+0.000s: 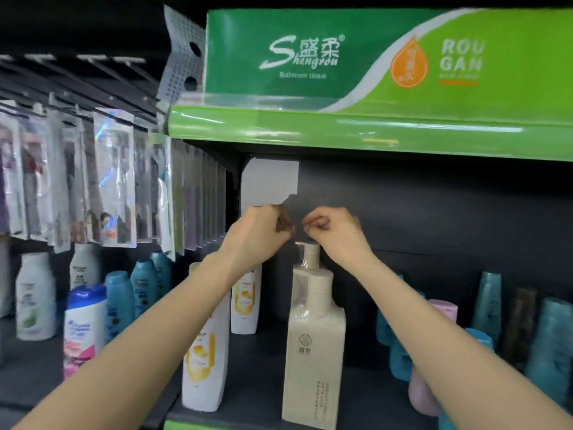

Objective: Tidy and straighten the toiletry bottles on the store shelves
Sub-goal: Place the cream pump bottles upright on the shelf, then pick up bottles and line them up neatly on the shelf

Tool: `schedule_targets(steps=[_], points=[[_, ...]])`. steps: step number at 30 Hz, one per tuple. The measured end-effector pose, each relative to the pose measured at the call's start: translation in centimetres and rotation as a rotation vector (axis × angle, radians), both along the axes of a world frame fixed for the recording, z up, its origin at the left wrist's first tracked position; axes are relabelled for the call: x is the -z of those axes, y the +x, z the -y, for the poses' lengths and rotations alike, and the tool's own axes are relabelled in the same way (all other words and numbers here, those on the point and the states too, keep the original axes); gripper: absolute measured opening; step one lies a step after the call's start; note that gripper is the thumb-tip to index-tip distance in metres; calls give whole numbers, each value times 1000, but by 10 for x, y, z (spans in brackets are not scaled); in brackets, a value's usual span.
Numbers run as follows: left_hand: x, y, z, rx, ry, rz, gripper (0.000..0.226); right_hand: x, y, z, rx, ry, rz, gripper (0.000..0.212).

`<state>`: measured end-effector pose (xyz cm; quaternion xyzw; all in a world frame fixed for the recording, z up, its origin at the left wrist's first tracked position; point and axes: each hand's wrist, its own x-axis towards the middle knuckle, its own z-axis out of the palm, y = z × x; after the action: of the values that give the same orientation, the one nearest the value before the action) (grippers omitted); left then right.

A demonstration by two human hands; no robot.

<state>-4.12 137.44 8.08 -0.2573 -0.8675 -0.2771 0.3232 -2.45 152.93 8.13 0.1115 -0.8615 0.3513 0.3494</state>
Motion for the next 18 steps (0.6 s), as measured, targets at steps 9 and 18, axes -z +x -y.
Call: schedule_targets(steps=[9, 18], points=[[33, 27, 106, 14, 60, -54, 19, 18, 46, 103, 43, 71, 42, 17], [78, 27, 147, 111, 52, 151, 54, 75, 56, 153, 160, 206, 239, 48]])
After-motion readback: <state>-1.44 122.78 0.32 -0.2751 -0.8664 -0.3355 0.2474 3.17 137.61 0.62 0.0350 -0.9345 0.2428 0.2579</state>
